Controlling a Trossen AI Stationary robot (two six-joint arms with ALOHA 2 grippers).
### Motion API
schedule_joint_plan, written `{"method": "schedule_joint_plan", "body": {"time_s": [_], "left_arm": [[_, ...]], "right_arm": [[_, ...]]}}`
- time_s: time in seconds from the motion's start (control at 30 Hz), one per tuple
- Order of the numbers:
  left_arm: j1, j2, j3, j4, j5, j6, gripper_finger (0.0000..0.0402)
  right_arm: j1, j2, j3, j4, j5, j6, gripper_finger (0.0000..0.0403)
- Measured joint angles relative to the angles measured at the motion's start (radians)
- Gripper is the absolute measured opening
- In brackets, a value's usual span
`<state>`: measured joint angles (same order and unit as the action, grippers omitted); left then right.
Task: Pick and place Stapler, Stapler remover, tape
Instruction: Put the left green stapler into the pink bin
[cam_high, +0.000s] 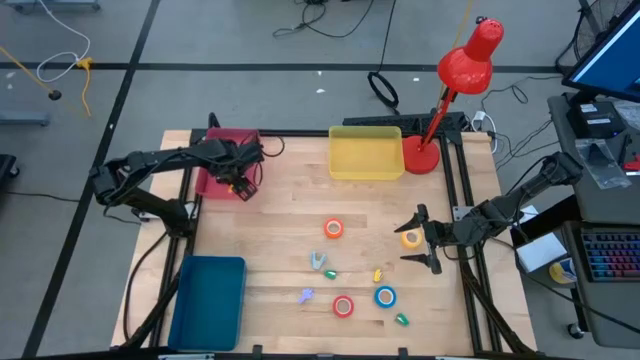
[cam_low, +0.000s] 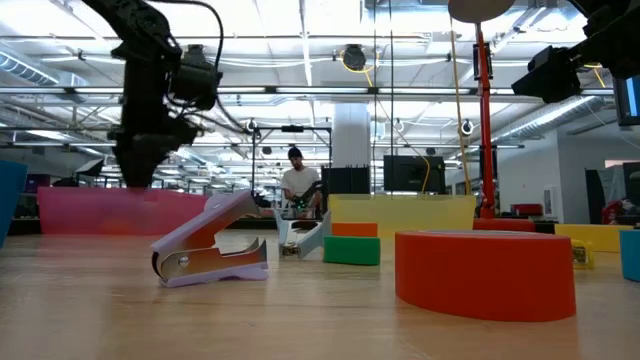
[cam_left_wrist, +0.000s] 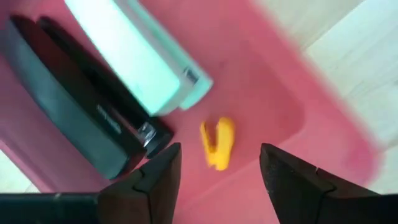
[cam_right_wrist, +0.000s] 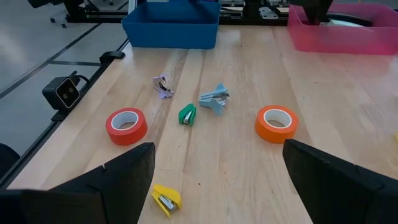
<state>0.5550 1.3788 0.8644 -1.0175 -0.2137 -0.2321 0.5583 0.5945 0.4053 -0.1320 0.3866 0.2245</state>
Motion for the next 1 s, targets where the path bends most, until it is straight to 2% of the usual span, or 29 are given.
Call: {"method": "schedule_joint_plan", "body": {"time_s": [0.1, 0.2, 0.4, 0.6, 0.73, 0.87, 1.0], "left_arm": [[-0.03, 0.0, 0.061, 0.01, 0.046, -0.045, 0.0216], [-0.099, -0.001, 0.097, 0.09, 0.094, -0.077, 0.0216], [-0.329, 0.005, 0.105, 0.349, 0.135, -0.055, 0.0214], [-0.595, 0.046, 0.106, 0.589, 0.059, 0.097, 0.0199], [-0.734, 0.115, 0.107, 0.726, -0.007, 0.211, 0.0184], [-0.81, 0.224, 0.106, 0.835, -0.029, 0.257, 0.017], [-0.835, 0.349, 0.17, 0.835, -0.032, 0.263, 0.0158]], "right_arm": [[0.0, 0.0, 0.0, 0.002, 0.0, 0.001, 0.0343], [0.0, 0.0, 0.0, 0.002, 0.0, 0.017, 0.0345], [0.0, 0.0, 0.0, 0.002, 0.0, 0.025, 0.0342], [0.0, 0.0, 0.0, 0.002, 0.002, 0.018, 0.0344], [0.0, 0.001, 0.0, 0.002, 0.002, 0.018, 0.0344], [0.0, 0.001, 0.0, 0.011, 0.003, 0.018, 0.0342], [0.0, 0.002, 0.0, 0.021, 0.003, 0.018, 0.0343]]}}
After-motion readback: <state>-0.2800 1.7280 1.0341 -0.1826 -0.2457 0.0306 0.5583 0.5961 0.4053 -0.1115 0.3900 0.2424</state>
